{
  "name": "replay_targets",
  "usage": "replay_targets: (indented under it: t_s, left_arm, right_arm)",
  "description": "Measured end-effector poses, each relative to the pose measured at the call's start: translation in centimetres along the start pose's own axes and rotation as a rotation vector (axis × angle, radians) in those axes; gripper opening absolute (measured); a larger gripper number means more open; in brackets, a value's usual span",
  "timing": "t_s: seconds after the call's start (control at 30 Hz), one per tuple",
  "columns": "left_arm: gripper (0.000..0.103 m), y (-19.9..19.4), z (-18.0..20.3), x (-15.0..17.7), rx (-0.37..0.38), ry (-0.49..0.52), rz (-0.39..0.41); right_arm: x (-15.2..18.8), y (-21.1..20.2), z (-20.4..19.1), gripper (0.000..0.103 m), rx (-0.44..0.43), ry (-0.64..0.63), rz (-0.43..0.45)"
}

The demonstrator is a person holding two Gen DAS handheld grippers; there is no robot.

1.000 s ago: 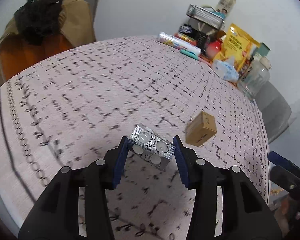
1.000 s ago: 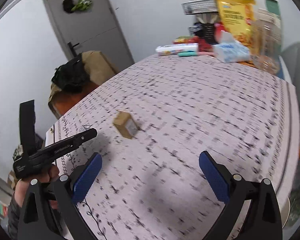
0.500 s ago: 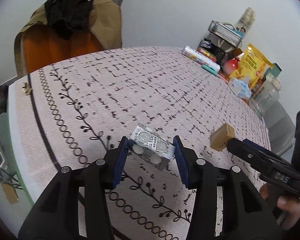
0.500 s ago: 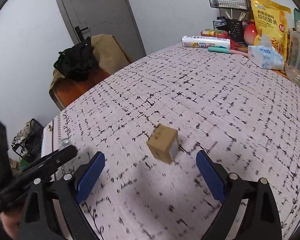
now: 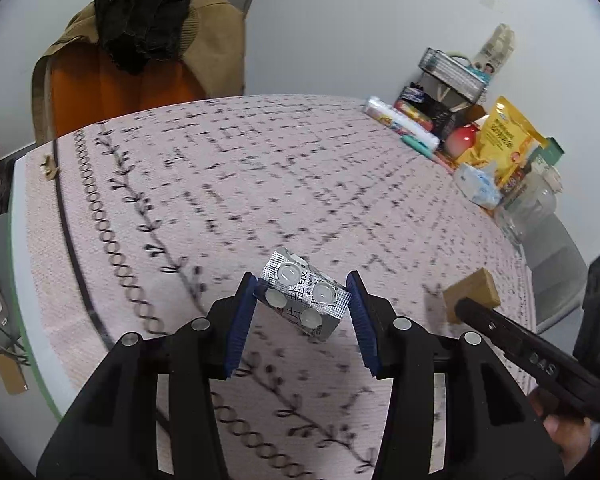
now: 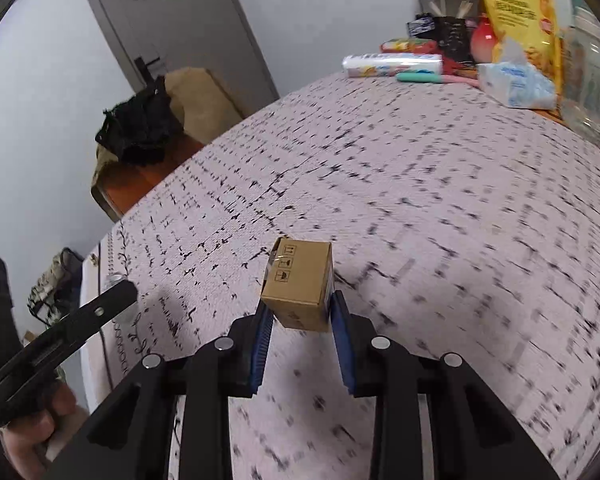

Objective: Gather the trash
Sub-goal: 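Carry the foil pack with the left gripper while the right gripper carries the box to the bin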

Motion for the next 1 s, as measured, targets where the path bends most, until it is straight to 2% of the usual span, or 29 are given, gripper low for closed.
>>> replay_targets:
  t_s: [0.23,0.57,0.83,1.0]
  left_arm:
    - [0.046,-0.3,6.2,0.4,0.084,0.081,0.006]
    - [0.046,-0.3,15.7,2.1,0.203,0.201,-0.013]
    - [0.046,0.8,23.2,4.5,0.292,0.302,-0.056]
    - [0.046,1.5,26.9,5.7,0.333,0.343,-0.085]
  right_arm:
    - [0.2,-5.5,3.4,0.029,0.021,0.043,0.085]
    - [0.8,-13.5,10.7,0.029,0.045,0.167,0.177]
    - [1.9,-19.4,17.4,0.029,0.140,0.250,0.264]
    - [3.7,-21.5,21.6,0.029,0.199,0.312,0.279]
Point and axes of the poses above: each gripper's, at about its wrist camera, not at the fingertips, and y roughly the way its jaws point, z to its right, x to its underside, the point moved 10 cm from there along y, roughly the way its jaws point, and after that the axes turned 4 degrees about y, right-handed, at the moved point
